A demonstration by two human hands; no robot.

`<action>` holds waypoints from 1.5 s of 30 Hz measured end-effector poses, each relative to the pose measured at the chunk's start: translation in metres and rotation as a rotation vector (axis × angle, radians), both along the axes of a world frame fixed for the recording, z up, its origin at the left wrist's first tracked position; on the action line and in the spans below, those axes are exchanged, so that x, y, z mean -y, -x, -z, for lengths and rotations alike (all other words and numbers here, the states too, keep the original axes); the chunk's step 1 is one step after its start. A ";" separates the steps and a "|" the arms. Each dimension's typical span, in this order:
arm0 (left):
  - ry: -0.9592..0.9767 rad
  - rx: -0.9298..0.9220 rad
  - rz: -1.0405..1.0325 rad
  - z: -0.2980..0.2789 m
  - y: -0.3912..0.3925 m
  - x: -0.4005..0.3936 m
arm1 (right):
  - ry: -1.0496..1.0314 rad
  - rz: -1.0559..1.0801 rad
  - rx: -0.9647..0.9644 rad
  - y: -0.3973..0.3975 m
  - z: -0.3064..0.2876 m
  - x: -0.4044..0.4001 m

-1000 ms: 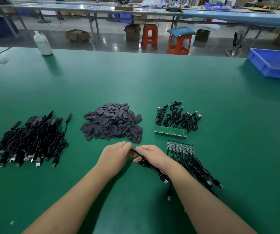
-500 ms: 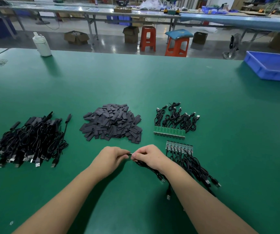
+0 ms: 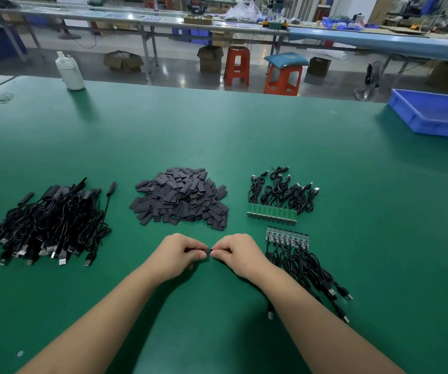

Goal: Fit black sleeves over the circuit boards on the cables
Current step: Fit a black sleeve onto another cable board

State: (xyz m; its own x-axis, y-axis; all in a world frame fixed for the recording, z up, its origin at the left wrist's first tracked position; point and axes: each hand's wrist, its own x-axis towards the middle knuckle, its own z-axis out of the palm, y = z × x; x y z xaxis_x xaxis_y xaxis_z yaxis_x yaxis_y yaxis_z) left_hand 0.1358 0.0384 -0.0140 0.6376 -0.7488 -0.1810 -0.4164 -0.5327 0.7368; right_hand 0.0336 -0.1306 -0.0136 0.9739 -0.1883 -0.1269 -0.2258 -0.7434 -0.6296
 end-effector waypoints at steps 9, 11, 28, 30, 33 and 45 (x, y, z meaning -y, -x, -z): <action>-0.056 0.130 0.048 -0.002 0.007 0.008 | 0.123 -0.038 -0.047 -0.003 0.000 -0.003; -0.103 0.255 0.114 -0.005 0.008 0.009 | 0.149 -0.045 -0.048 -0.002 0.001 -0.004; 0.446 -0.502 -0.344 -0.003 0.049 0.027 | -0.890 0.504 0.207 -0.008 -0.028 -0.015; 0.435 -0.441 -0.348 -0.005 0.046 0.023 | -0.566 0.463 0.194 -0.009 -0.026 -0.003; 0.246 -0.104 -0.384 -0.008 0.026 0.006 | 0.038 0.318 0.067 -0.004 -0.026 0.023; -0.351 0.530 -0.683 -0.006 -0.091 -0.097 | 0.471 0.313 -0.218 0.033 -0.006 0.089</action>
State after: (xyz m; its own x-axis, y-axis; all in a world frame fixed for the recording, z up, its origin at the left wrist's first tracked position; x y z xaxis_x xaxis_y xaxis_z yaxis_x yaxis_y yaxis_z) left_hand 0.2270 0.1357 -0.0077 0.9837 -0.1383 0.1152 -0.1665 -0.9422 0.2908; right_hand 0.0003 -0.2191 -0.0078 0.8241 -0.5460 -0.1505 -0.5655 -0.8084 -0.1637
